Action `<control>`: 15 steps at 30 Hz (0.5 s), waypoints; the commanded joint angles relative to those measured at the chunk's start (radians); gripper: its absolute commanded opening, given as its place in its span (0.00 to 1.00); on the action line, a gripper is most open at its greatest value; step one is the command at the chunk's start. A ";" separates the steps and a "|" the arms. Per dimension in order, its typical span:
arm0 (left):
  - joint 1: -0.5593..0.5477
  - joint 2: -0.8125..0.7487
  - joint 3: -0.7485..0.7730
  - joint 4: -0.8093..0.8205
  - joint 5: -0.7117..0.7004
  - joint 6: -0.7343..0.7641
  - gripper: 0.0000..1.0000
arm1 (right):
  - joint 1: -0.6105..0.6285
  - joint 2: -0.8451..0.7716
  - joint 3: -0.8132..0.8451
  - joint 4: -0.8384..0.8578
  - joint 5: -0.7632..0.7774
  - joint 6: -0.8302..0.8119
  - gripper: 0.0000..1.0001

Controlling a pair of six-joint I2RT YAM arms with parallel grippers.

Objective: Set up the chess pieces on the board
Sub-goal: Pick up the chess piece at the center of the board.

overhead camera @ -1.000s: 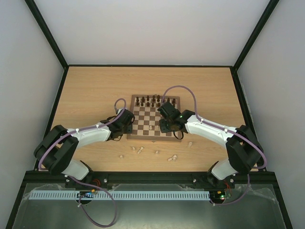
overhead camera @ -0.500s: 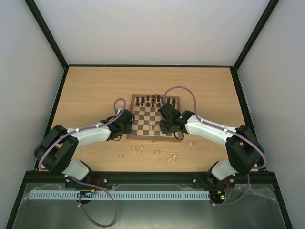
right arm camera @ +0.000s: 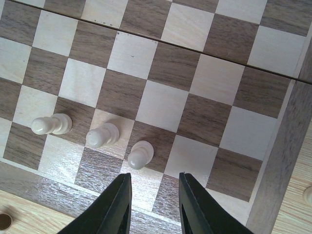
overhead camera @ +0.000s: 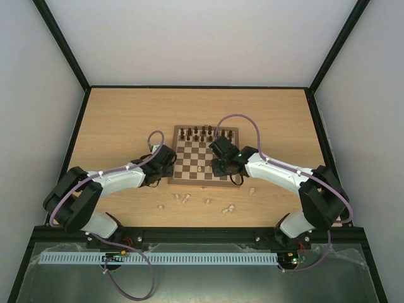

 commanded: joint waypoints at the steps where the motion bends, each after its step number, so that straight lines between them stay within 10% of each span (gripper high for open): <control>1: 0.019 -0.019 -0.033 -0.078 -0.045 -0.008 0.45 | 0.006 -0.003 -0.015 -0.015 -0.004 0.013 0.27; 15: 0.029 0.000 -0.021 -0.063 -0.021 0.017 0.43 | 0.006 0.000 -0.021 -0.008 -0.009 0.013 0.27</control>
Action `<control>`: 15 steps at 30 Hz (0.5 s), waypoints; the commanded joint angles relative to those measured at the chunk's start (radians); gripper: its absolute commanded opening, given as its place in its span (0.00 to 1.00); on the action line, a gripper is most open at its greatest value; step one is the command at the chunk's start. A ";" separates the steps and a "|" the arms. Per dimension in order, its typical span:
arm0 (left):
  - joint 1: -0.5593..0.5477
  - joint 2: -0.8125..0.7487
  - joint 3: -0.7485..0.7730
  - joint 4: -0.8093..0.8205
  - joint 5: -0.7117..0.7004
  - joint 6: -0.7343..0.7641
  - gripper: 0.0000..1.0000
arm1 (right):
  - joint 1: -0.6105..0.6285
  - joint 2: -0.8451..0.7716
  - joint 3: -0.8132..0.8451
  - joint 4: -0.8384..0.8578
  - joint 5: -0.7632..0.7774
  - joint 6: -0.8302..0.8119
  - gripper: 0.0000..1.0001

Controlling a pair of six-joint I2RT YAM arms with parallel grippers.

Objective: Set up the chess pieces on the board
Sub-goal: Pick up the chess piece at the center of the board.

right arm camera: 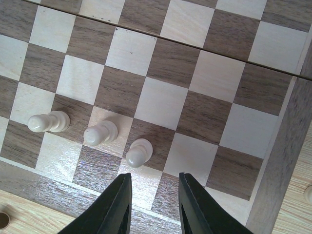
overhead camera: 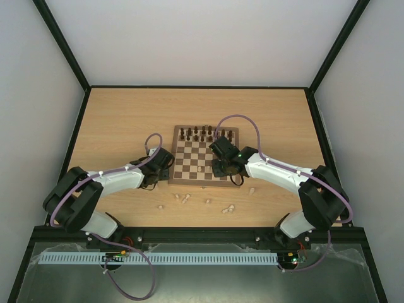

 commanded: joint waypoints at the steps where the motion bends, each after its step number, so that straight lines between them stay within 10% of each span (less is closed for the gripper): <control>1: 0.004 0.003 0.017 -0.009 -0.003 0.015 0.42 | 0.006 0.000 -0.014 -0.010 -0.006 0.013 0.27; 15: 0.005 0.006 0.048 -0.015 -0.003 0.031 0.24 | 0.006 0.000 -0.021 -0.006 -0.006 0.013 0.27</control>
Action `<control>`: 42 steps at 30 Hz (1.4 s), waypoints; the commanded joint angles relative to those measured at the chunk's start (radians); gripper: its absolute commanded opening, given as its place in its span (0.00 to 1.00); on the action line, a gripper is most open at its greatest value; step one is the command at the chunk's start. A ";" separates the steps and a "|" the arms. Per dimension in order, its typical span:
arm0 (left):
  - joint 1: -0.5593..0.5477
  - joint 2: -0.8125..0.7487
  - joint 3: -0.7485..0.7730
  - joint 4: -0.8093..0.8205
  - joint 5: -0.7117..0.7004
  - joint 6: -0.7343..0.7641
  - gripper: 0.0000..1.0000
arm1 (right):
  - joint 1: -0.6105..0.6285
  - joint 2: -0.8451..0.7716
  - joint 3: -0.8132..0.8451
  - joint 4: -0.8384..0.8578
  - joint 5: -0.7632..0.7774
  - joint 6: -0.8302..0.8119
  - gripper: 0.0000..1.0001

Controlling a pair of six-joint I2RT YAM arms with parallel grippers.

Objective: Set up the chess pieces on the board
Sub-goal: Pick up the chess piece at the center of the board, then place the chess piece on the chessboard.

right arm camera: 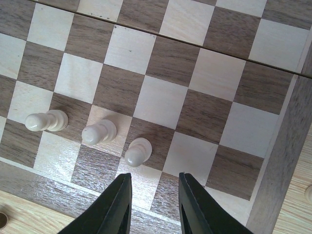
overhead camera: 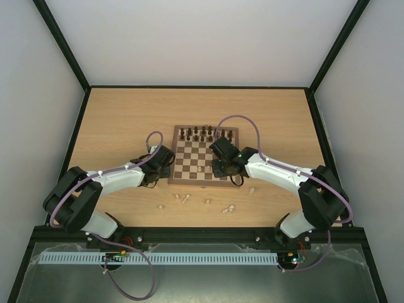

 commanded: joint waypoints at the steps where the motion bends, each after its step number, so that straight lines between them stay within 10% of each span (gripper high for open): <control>1: 0.004 0.010 0.019 -0.012 -0.002 0.008 0.23 | 0.006 0.001 -0.017 -0.009 -0.007 0.013 0.27; 10: 0.004 0.013 0.016 -0.021 0.021 0.010 0.02 | 0.006 -0.002 -0.022 -0.009 -0.005 0.012 0.27; 42: -0.231 0.174 0.353 -0.096 0.105 0.028 0.02 | 0.004 -0.143 -0.057 -0.081 0.092 0.040 0.28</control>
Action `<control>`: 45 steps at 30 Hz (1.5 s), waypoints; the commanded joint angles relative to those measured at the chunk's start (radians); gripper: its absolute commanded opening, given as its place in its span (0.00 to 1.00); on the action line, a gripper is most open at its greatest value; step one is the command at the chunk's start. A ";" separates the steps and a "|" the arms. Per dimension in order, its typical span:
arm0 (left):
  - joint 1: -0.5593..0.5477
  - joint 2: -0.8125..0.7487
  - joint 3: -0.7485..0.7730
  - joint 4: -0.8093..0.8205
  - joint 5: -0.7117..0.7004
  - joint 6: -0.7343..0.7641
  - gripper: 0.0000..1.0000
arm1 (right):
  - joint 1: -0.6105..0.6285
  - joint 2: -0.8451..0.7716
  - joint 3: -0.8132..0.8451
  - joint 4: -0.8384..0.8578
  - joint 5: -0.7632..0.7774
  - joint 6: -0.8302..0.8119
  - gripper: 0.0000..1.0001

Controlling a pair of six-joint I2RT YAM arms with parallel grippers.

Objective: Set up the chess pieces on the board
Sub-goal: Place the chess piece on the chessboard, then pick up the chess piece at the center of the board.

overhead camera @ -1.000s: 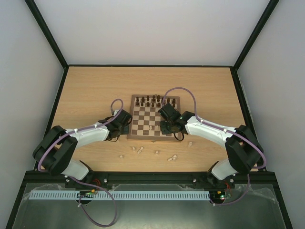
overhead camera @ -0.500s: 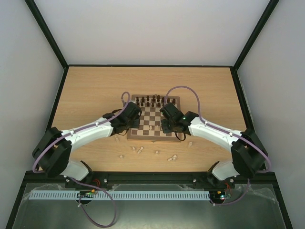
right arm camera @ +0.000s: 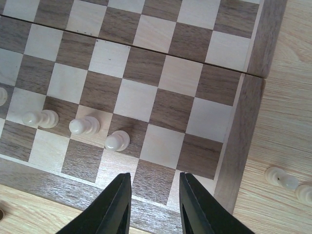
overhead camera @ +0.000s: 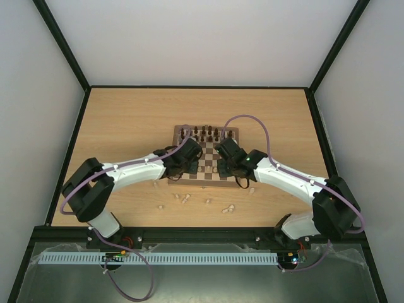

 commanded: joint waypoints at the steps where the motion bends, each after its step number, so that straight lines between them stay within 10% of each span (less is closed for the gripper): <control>1: -0.015 0.042 0.041 0.004 0.008 0.002 0.03 | 0.003 -0.025 -0.019 -0.051 0.026 0.014 0.28; 14: -0.023 0.091 0.045 0.020 0.009 -0.004 0.10 | 0.003 -0.024 -0.026 -0.045 0.025 0.012 0.28; 30: -0.020 -0.043 0.019 -0.063 -0.067 -0.033 0.43 | 0.004 -0.025 -0.025 -0.041 0.010 0.010 0.28; 45: 0.213 -0.223 -0.211 -0.120 -0.131 -0.124 0.55 | 0.004 -0.029 -0.032 -0.029 -0.037 -0.004 0.28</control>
